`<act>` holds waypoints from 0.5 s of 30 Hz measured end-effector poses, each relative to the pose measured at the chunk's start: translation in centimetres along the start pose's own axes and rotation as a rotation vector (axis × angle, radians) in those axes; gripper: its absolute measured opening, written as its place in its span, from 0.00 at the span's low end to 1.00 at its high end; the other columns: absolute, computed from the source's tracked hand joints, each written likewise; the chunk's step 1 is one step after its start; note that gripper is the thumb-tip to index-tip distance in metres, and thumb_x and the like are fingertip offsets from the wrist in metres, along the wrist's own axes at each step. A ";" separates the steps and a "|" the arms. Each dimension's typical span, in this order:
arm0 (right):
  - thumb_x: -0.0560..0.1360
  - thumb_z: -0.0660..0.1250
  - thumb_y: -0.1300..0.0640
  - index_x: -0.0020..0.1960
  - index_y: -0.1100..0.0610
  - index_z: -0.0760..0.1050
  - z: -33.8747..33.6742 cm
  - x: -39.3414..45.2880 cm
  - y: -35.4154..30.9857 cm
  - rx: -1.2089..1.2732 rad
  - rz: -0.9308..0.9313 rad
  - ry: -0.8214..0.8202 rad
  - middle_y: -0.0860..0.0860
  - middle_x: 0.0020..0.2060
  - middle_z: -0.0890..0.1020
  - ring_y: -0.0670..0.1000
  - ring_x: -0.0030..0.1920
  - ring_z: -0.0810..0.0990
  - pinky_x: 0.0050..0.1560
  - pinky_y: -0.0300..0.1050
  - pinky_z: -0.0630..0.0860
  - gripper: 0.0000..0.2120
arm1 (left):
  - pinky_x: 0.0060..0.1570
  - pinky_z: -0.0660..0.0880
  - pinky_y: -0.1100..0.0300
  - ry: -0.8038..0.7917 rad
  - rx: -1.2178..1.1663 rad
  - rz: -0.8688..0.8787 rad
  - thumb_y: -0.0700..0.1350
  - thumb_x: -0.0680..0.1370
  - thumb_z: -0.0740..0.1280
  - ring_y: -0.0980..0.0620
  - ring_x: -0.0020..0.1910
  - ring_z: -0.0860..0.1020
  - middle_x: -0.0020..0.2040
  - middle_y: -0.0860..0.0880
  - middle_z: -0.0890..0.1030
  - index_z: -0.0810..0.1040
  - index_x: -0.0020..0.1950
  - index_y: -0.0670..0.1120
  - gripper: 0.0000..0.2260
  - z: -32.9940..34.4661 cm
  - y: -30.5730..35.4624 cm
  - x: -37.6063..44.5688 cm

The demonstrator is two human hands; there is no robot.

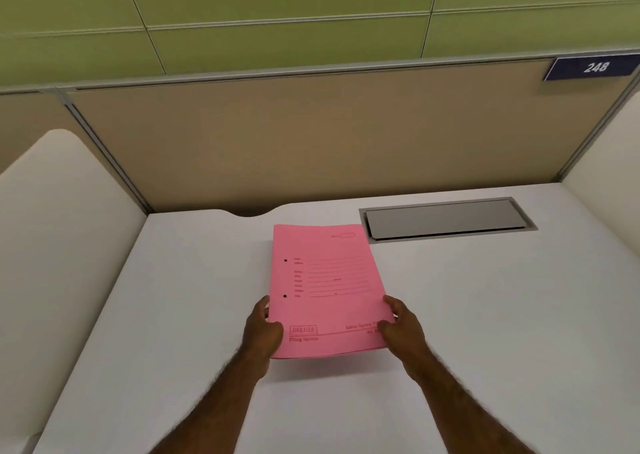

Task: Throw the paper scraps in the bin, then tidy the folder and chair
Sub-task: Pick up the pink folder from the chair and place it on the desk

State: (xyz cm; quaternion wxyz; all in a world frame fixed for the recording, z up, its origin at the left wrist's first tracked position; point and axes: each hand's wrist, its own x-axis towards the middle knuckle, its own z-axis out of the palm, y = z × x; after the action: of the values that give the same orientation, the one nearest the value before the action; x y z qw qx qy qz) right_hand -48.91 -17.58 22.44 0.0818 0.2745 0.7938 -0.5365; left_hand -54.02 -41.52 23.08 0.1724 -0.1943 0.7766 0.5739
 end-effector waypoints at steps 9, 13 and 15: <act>0.77 0.68 0.61 0.73 0.54 0.67 1.7 11.6 -1.6 -0.079 0.006 0.010 0.54 0.70 0.72 0.57 0.67 0.73 0.68 0.52 0.72 0.26 | 0.54 0.79 0.48 0.087 0.172 -0.011 0.33 0.78 0.59 0.43 0.59 0.75 0.67 0.44 0.74 0.64 0.74 0.48 0.25 3.5 1.7 11.5; 0.76 0.70 0.59 0.72 0.59 0.67 3.2 14.8 -1.5 -0.226 -0.106 0.020 0.56 0.72 0.68 0.56 0.71 0.68 0.70 0.46 0.66 0.26 | 0.63 0.73 0.49 0.096 0.346 0.071 0.35 0.76 0.66 0.42 0.67 0.71 0.71 0.43 0.69 0.64 0.75 0.44 0.27 4.7 1.7 15.0; 0.76 0.70 0.58 0.72 0.59 0.67 4.1 15.8 -0.9 -0.285 -0.157 0.001 0.56 0.74 0.66 0.57 0.72 0.67 0.70 0.47 0.67 0.27 | 0.65 0.71 0.49 0.103 0.448 0.139 0.37 0.75 0.70 0.42 0.69 0.68 0.71 0.41 0.68 0.64 0.74 0.41 0.29 5.4 1.1 16.0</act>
State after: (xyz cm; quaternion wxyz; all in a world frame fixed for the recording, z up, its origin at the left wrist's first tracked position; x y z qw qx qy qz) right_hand -63.25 -16.01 14.81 0.0775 0.1974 0.8810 -0.4229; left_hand -68.17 -37.70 14.64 0.1315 -0.1263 0.9039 0.3869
